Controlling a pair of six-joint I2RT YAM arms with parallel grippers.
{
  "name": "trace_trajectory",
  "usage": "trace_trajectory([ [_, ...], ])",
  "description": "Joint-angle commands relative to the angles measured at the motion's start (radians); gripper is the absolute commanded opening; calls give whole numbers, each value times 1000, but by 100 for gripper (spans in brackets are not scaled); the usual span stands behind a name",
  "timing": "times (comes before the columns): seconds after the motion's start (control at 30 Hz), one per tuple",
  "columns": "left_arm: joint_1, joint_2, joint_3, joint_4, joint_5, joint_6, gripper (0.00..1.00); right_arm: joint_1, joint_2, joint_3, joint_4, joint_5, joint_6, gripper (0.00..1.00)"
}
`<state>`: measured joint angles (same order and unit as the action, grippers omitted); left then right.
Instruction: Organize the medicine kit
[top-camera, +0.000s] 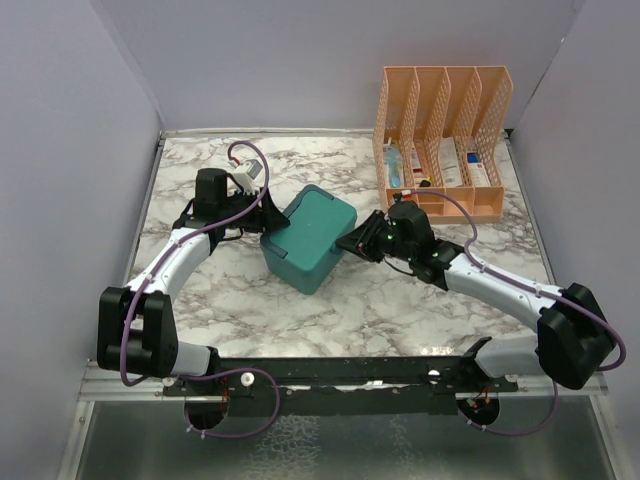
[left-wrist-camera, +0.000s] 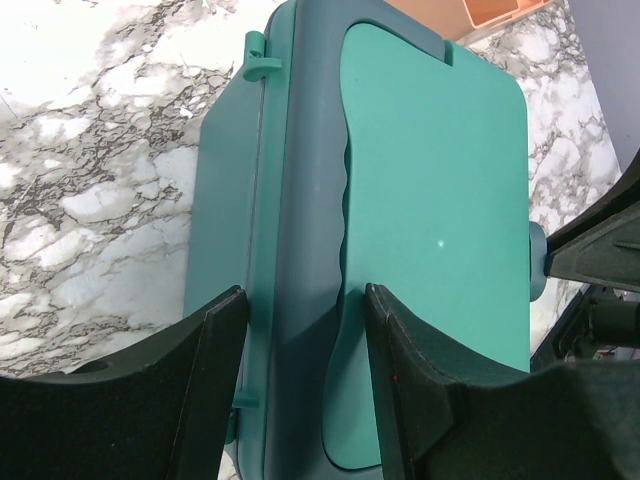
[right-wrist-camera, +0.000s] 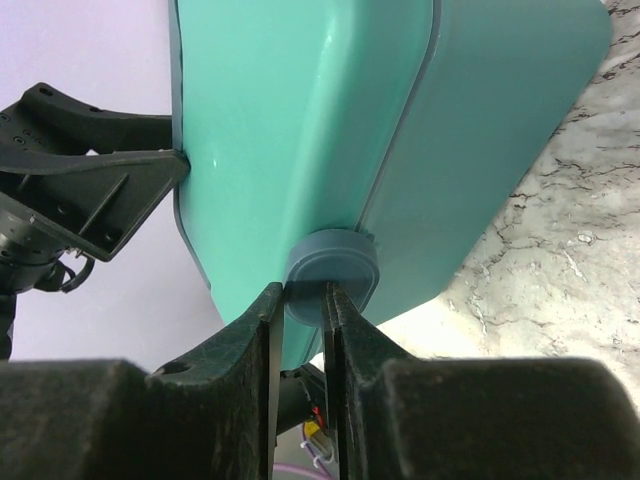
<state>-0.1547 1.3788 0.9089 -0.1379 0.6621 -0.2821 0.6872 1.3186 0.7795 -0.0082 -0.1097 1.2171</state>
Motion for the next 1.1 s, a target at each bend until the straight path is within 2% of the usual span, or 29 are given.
trace_trajectory([
  [0.0,-8,7,-36,-87,-35,35,51,6,51,32,-78,51,-28,20],
  [0.23,-8,11,-35,-88,-37,37,51,5,39,45,-115,66,-42,24],
  [0.9,-8,17,-32,-89,-38,37,51,6,65,79,-151,61,-89,23],
  [1.07,-8,19,-31,-89,-36,37,51,6,60,37,-25,27,-94,23],
])
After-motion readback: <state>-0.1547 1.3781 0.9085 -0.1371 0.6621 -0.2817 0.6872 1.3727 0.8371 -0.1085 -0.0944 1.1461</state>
